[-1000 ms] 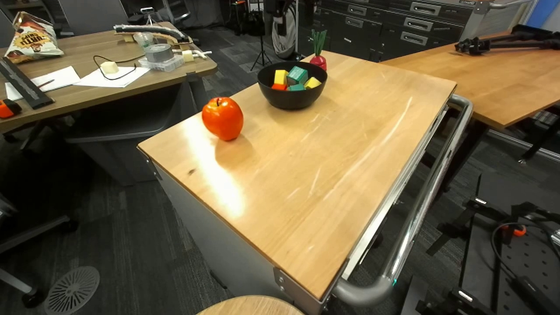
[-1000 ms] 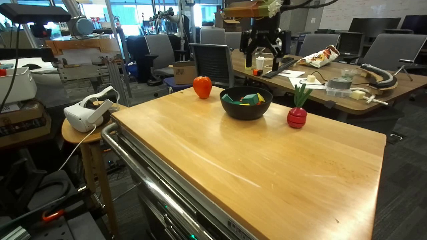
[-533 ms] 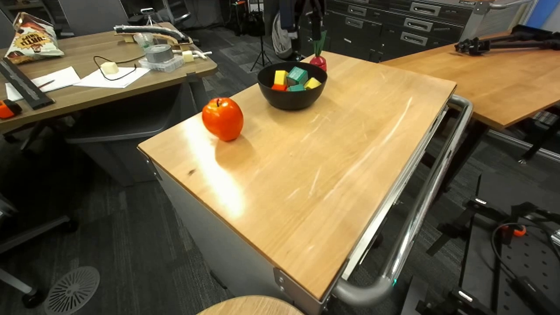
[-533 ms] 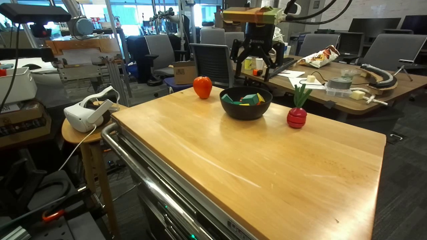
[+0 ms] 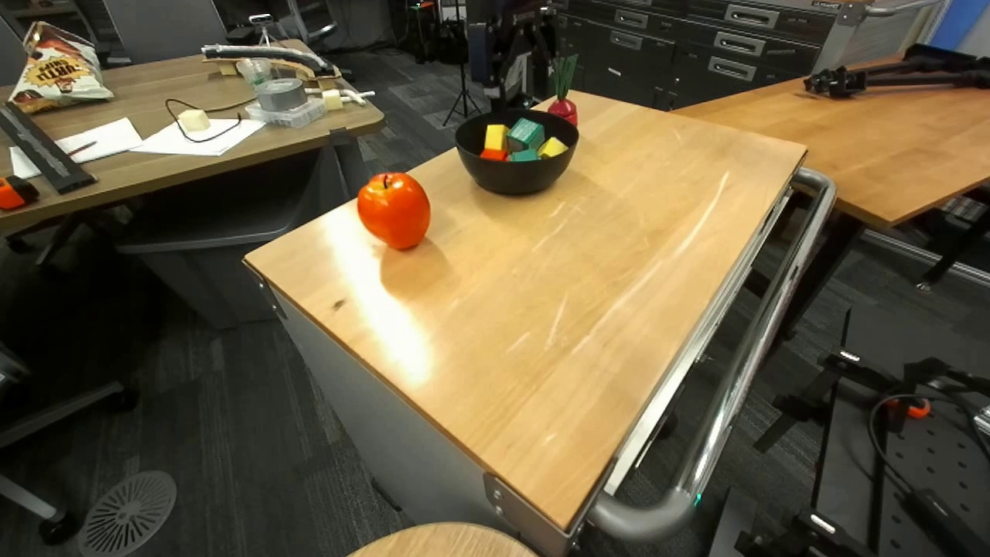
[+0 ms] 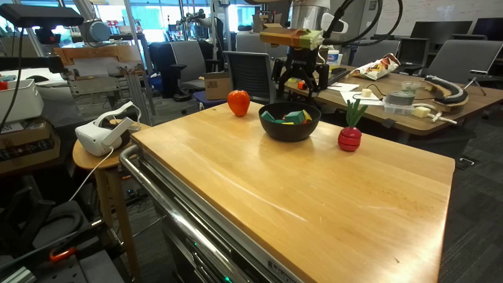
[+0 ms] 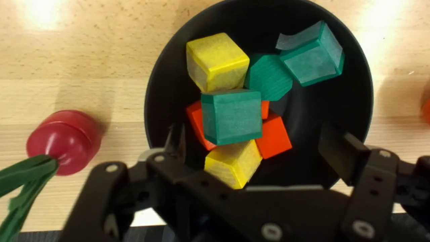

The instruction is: Take most of the objects from the bowl one at a time and put them on the table, then move the apple to the right, then take the block from the bowl and put it on the table

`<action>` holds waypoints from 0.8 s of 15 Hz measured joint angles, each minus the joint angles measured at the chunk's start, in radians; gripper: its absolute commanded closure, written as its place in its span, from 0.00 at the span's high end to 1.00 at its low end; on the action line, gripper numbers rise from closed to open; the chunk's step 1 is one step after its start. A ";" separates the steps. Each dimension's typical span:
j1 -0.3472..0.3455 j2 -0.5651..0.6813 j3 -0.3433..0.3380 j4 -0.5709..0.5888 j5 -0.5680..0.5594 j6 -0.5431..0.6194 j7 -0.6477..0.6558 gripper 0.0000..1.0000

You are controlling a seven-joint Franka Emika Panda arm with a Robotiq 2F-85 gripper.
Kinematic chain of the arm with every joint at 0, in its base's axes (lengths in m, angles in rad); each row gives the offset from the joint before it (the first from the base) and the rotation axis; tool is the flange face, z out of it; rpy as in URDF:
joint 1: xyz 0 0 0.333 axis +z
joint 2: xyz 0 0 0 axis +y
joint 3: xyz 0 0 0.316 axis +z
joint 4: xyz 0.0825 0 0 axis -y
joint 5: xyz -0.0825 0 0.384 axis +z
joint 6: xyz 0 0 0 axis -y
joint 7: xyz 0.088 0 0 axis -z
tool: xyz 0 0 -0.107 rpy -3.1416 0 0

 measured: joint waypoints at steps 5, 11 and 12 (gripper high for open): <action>-0.002 0.036 -0.011 0.001 -0.001 -0.002 0.033 1.00; -0.005 0.046 -0.013 0.004 -0.001 -0.005 0.043 0.73; -0.005 0.046 -0.013 0.005 -0.001 -0.005 0.047 0.71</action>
